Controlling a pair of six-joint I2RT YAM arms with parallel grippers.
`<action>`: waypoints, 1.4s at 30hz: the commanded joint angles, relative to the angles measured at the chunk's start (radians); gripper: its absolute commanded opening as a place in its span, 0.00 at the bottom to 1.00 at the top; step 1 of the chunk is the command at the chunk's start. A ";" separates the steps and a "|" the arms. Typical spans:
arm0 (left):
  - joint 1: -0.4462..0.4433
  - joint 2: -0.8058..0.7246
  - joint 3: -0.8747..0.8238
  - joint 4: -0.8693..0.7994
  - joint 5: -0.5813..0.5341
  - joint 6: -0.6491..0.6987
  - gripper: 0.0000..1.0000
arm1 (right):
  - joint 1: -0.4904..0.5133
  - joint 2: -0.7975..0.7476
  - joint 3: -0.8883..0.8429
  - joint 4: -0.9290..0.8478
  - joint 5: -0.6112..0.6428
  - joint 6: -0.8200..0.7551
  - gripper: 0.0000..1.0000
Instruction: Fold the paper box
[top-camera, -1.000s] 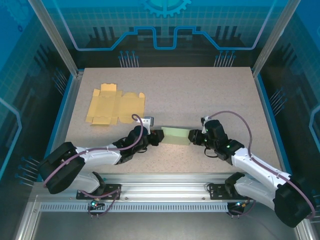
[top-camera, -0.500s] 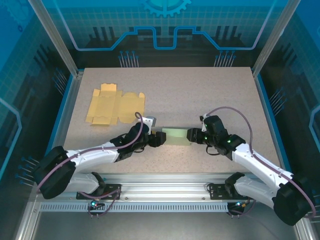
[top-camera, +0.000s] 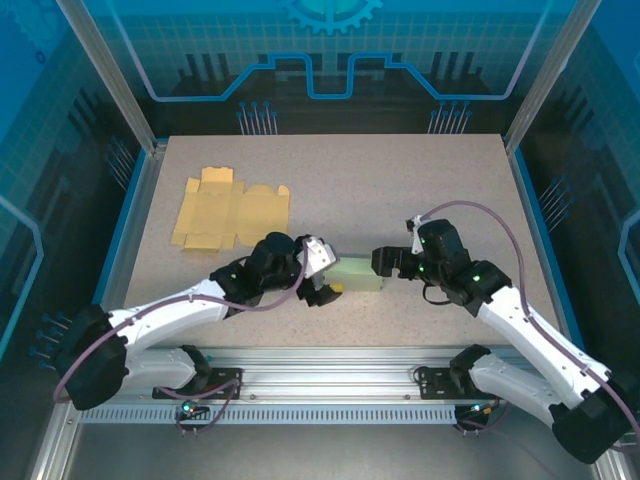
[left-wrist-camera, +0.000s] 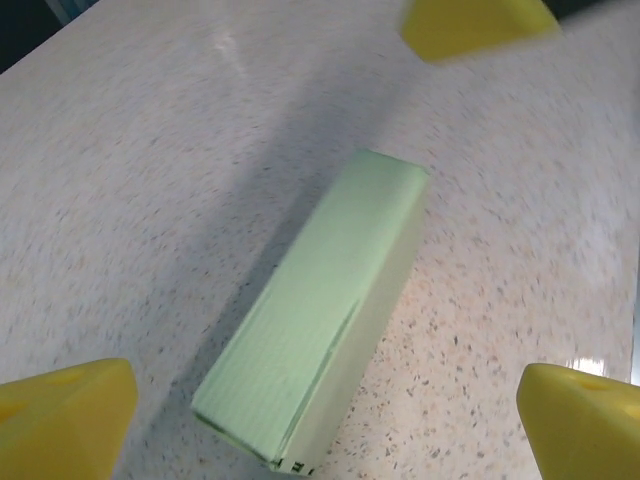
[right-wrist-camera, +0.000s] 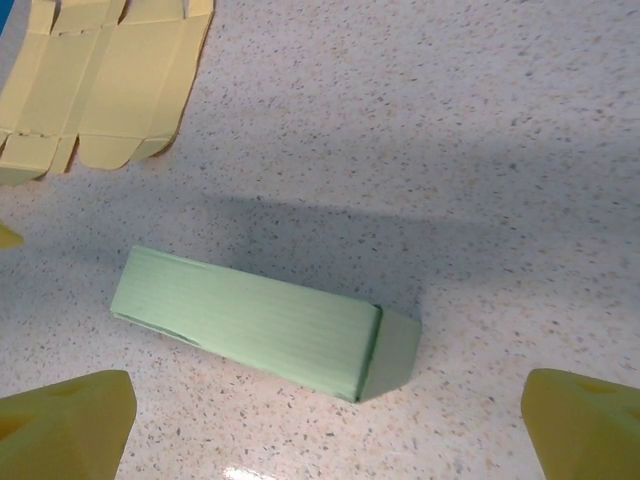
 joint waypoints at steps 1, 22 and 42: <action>0.008 0.095 0.087 -0.067 0.064 0.282 0.99 | -0.009 -0.048 0.036 -0.136 0.088 0.017 1.00; 0.016 0.520 0.504 -0.435 0.059 0.397 0.57 | -0.009 -0.179 0.020 -0.247 0.202 0.038 1.00; -0.005 0.796 0.716 0.055 -0.292 0.550 0.41 | -0.009 -0.210 0.069 -0.323 0.313 0.061 1.00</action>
